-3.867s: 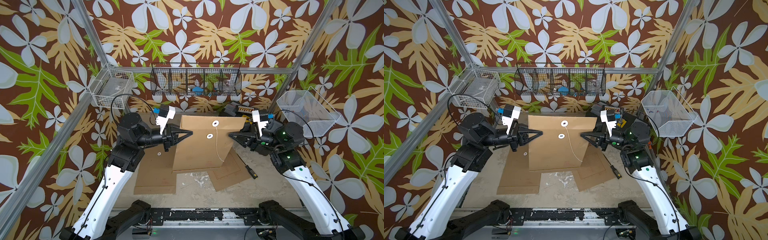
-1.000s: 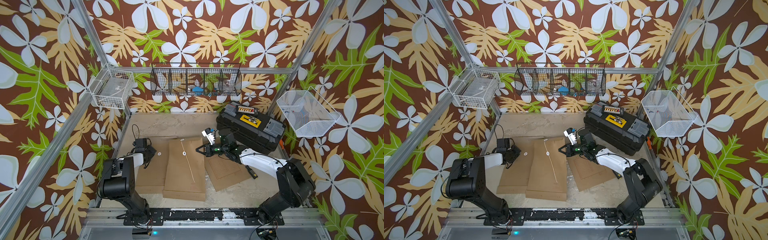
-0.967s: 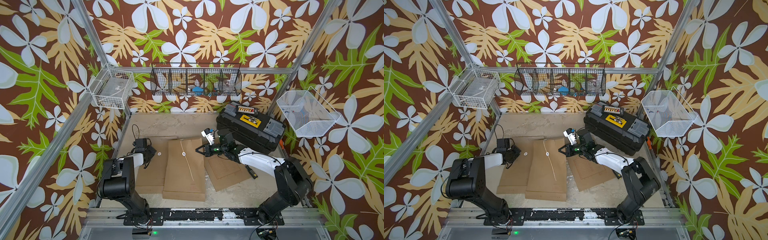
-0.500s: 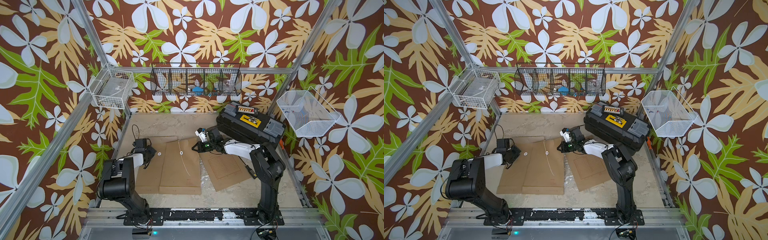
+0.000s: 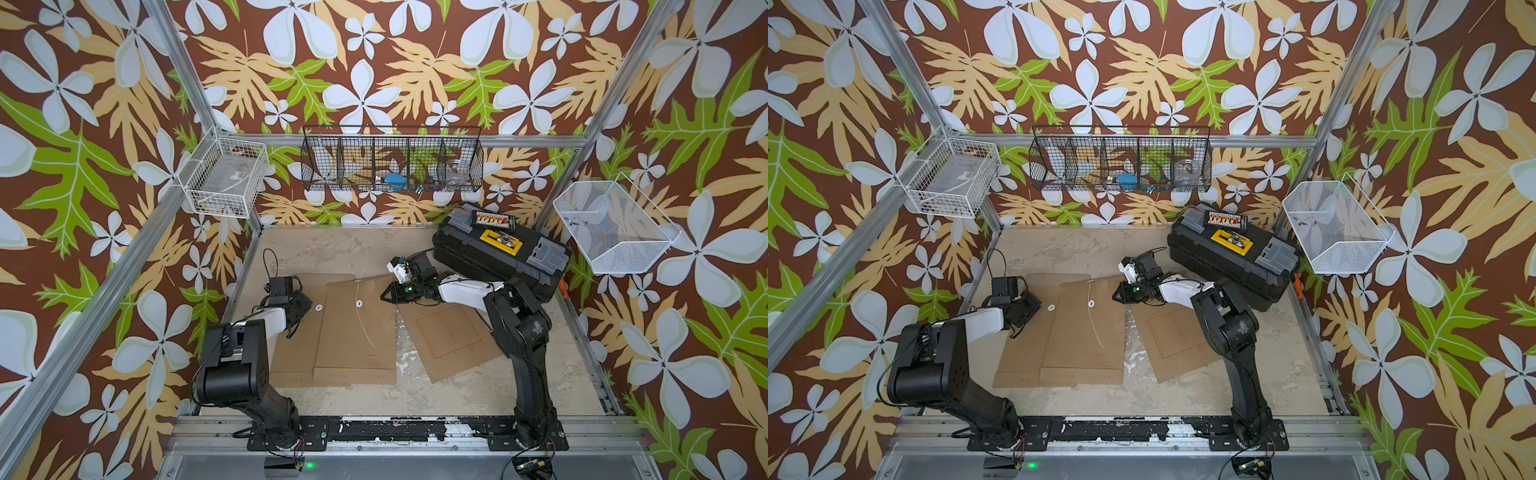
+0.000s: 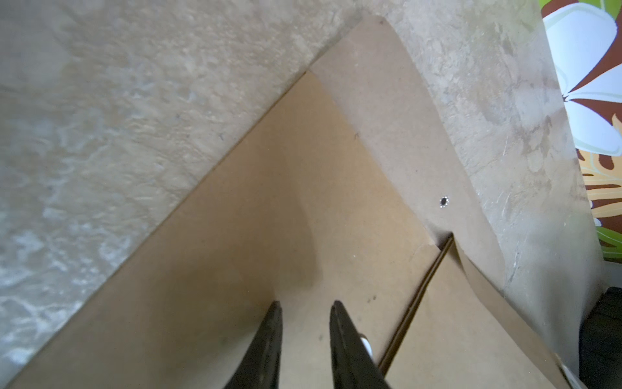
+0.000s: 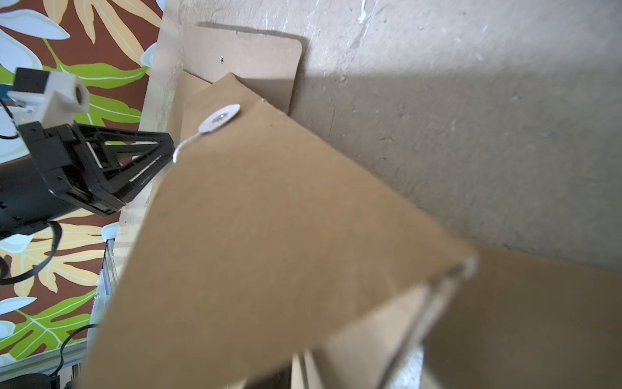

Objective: Open the file bag
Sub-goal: Place the file bag at the file bag.

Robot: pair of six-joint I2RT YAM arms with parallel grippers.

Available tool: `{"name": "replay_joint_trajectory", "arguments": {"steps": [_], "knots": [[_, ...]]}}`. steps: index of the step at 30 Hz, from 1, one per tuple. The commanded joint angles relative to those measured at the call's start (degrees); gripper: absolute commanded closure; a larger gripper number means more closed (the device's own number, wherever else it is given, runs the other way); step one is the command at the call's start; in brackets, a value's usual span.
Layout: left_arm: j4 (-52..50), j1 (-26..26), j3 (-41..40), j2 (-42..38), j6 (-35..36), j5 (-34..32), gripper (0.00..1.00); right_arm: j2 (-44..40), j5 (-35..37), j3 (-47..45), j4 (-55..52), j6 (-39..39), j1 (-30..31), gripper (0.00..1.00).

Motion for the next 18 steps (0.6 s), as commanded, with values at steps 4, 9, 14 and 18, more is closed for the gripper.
{"name": "replay_joint_trajectory", "arguments": {"steps": [4,9,14,18], "knots": [[-2.0,0.0,2.0,-3.0,1.6,1.5,0.62,-0.5,-4.9,-2.1,1.5,-1.4,0.0,0.85],[-2.7,0.0,1.9,-6.6,2.2,2.1,0.66,-1.3,-6.3,-3.0,2.3,-1.9,0.0,0.88],[-2.9,-0.6,-0.4,-11.7,2.6,7.1,0.71,-0.5,-6.5,-2.0,1.5,-2.3,0.0,0.87],[-3.0,-5.8,-4.2,-17.6,2.6,8.6,0.83,-0.3,-5.8,-1.4,1.1,-2.8,0.0,0.82]]}}
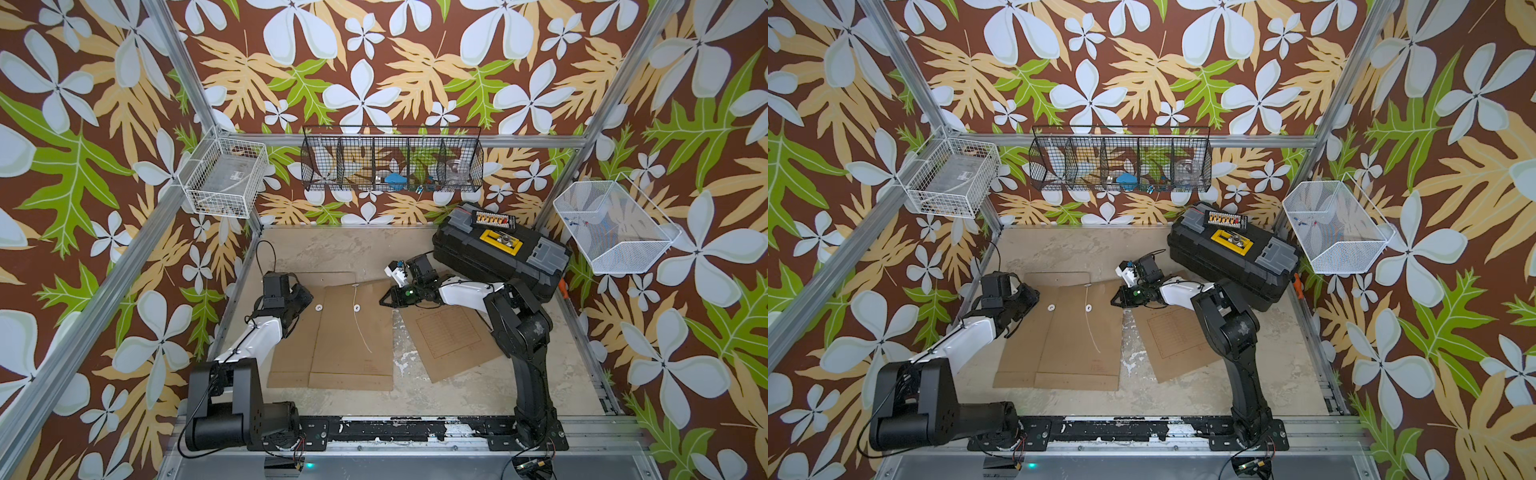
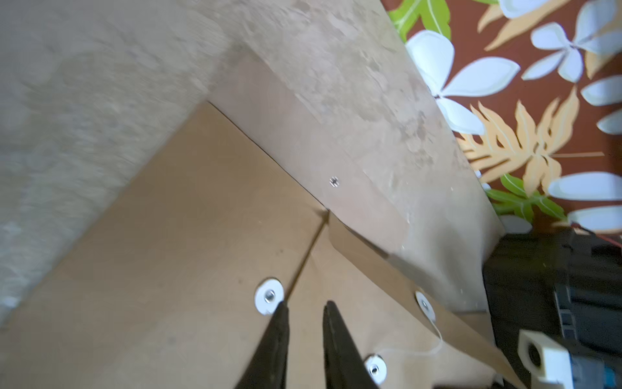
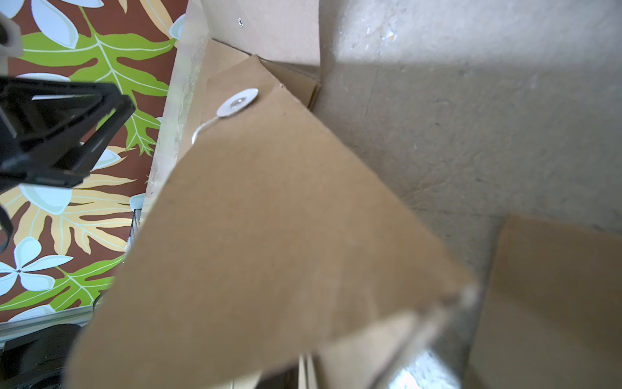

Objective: Open the file bag
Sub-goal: Place the file bag at the file bag.

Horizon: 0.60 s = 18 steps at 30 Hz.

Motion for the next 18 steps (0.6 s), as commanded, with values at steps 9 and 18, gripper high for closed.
{"name": "replay_joint_trajectory", "arguments": {"steps": [9,18], "knots": [[3.1,-11.8,-11.0,-4.8,-1.7,2.8,1.0,0.5,1.9,0.9,-0.5,-1.3,0.0,0.66],[4.6,-11.9,-16.7,-2.9,-2.3,2.0,1.0,-4.2,17.4,2.9,-7.2,-5.9,0.0,0.25]]}}
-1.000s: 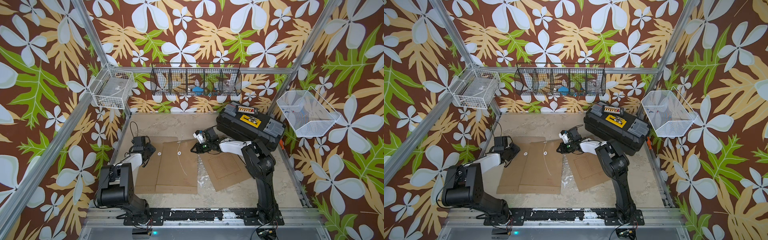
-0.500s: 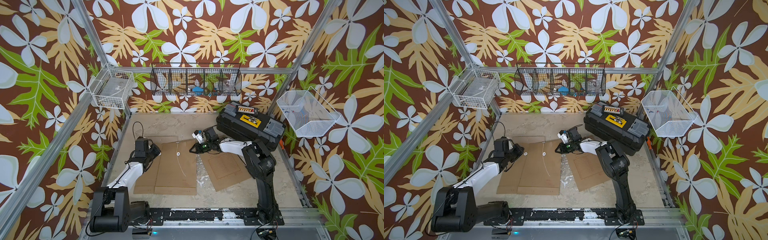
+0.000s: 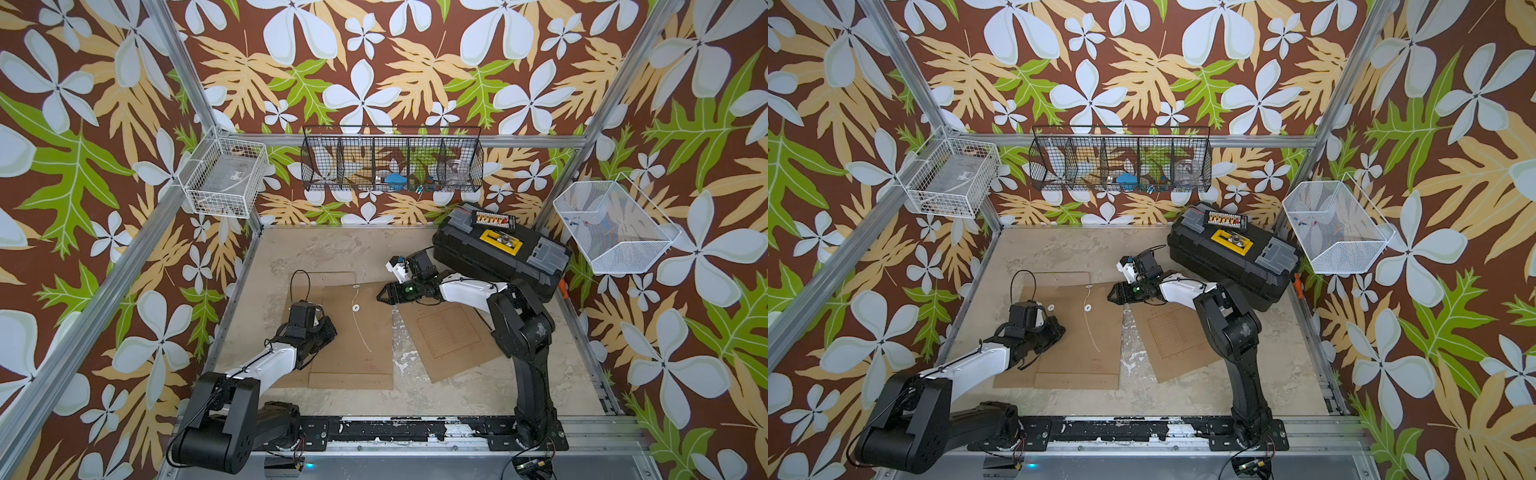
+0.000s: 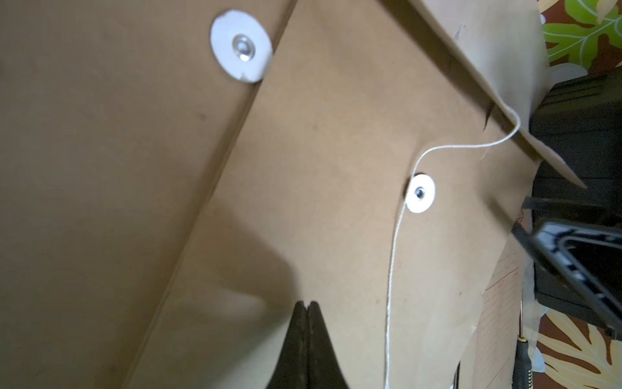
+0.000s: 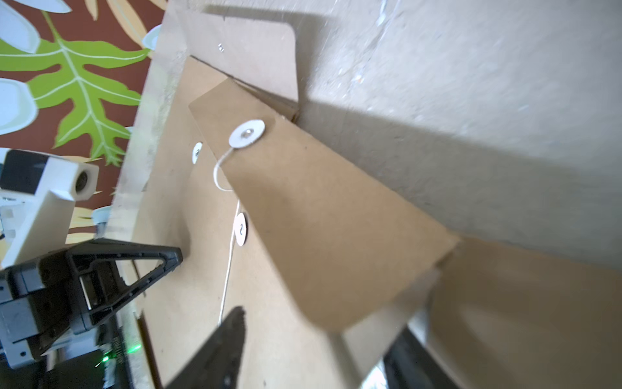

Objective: Open the file bag
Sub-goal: Place the file bag at the file bag.

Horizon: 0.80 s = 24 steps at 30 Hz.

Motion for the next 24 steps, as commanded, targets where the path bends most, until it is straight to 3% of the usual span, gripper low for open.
{"name": "replay_joint_trajectory", "arguments": {"steps": [1,4,6,10,14,19,24], "knots": [[1.7,0.0,-1.3,0.7,-0.5,-0.8,1.0,-3.2,12.3,0.0,-3.0,-3.5,0.1,0.23],[2.1,0.0,-2.4,1.0,-0.9,-1.0,1.0,-6.9,18.9,-2.5,-1.6,-5.4,1.1,0.26],[2.0,0.0,-2.7,0.8,-1.0,-1.4,1.0,-8.3,16.4,-4.3,1.4,-6.2,2.1,0.36],[1.3,0.0,-2.7,0.3,-0.8,-2.5,1.0,-7.1,7.8,-5.6,7.5,-6.4,5.0,0.67],[1.2,0.0,-2.9,0.4,-1.2,-2.4,1.0,-2.7,9.1,-1.8,6.0,-8.7,7.7,0.84],[0.1,0.0,-2.7,0.2,-1.1,-3.1,1.0,1.6,14.1,1.9,4.9,-8.9,8.0,0.95],[-1.0,0.0,-2.4,-0.4,-0.9,-3.6,1.0,6.6,17.0,6.9,1.7,-9.9,8.0,0.98]]}}
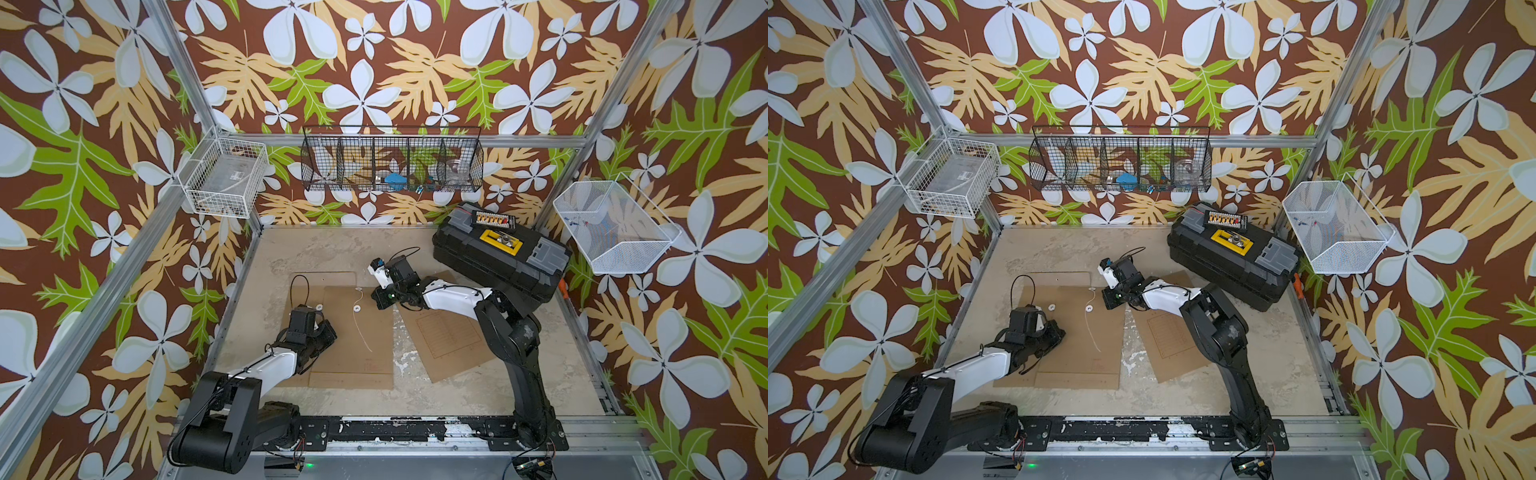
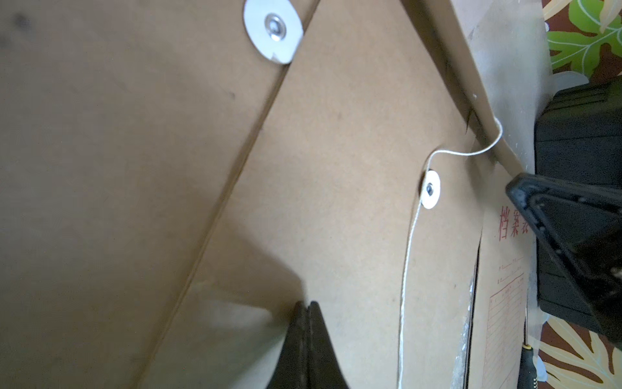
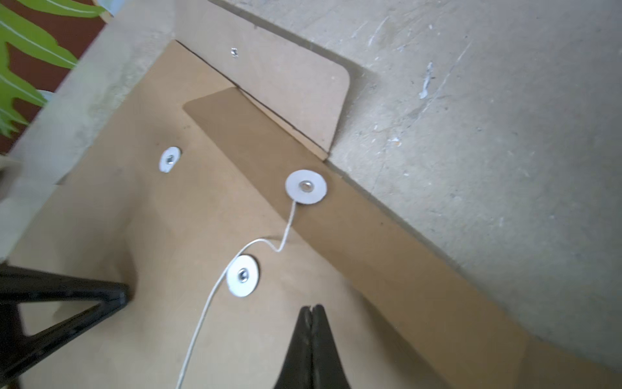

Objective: Open the file bag
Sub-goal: Place the file bag at the file bag.

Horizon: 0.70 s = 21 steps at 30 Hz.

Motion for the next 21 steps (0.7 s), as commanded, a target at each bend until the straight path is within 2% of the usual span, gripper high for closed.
{"name": "replay_joint_trajectory", "arguments": {"steps": [1,10,14,21], "knots": [[-4.5,0.1,0.3,-0.2,0.6,-2.0,1.0,2.3,2.6,2.7,-2.1,-1.1,0.1,0.98],[-5.9,0.1,1.3,-0.3,1.5,-2.3,1.0,7.2,5.4,11.7,-5.0,-1.1,-0.1,0.98],[-6.6,0.0,1.5,-0.3,2.2,-2.5,1.0,11.5,4.6,18.2,-8.4,-1.1,-0.9,0.98],[-7.2,0.0,1.5,-1.2,2.5,-2.6,1.0,15.9,3.1,23.7,-10.6,-0.9,-2.5,0.97]]}}
